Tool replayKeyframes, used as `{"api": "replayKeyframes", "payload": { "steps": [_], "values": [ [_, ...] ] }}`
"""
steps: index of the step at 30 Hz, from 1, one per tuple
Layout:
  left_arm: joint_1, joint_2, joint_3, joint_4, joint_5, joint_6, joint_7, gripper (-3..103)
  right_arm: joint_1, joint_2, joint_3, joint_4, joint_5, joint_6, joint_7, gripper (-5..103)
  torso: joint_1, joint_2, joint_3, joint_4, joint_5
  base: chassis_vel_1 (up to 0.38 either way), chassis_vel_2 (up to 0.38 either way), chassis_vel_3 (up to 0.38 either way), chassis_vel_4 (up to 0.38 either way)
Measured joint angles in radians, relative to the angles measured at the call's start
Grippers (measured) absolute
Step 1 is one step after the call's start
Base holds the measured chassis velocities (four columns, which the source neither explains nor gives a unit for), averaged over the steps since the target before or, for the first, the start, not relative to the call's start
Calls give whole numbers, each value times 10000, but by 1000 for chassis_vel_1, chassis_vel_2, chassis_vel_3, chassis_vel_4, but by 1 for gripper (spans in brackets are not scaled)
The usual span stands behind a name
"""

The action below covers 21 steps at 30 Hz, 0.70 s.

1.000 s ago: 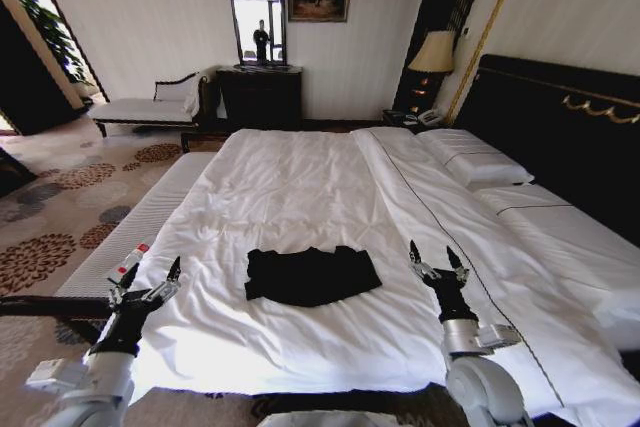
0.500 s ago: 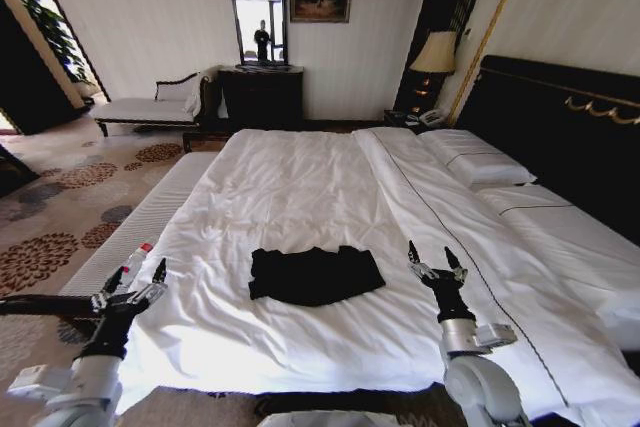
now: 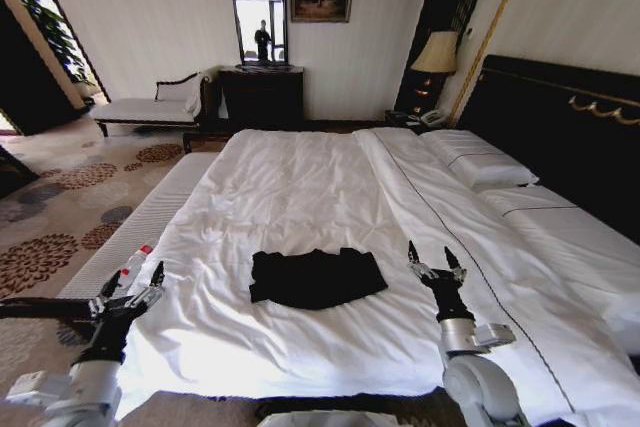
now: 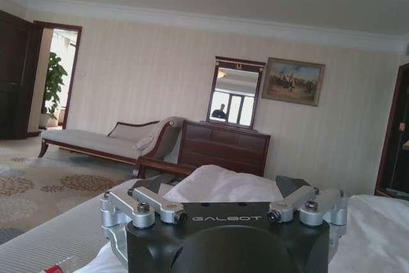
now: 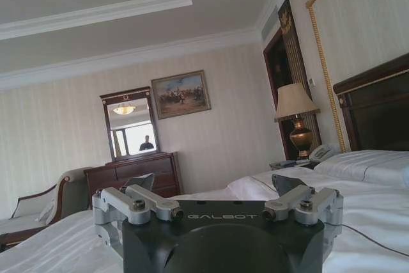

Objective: Fold the clothes on the bed.

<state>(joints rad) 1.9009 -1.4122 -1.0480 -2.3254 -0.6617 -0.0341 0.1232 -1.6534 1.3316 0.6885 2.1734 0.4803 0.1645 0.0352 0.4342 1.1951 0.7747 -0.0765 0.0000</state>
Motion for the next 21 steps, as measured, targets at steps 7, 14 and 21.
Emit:
{"api": "replayKeyframes", "payload": {
  "steps": [7, 14, 21],
  "values": [
    [-160, -107, 18, 138, 108, 22, -315, 100, 258, -122, -157, -273, -57, 409, 21, 100, 0, 0, 0, 0, 0, 0, 0, 0, 0],
    [-908, -119, 74, 508, 35, 761, -968, 100, 850, -406, -431, -1056, -31, 419, 19, 100, 0, 0, 0, -1, -1, 0, 0, 0, 0],
    [-1198, 417, 469, 1983, 955, 1131, -618, 100, 1675, -473, -959, -2382, -181, 522, 5, 100, 0, -1, 0, 3, 0, 0, 0, 0, 0]
  ]
}}
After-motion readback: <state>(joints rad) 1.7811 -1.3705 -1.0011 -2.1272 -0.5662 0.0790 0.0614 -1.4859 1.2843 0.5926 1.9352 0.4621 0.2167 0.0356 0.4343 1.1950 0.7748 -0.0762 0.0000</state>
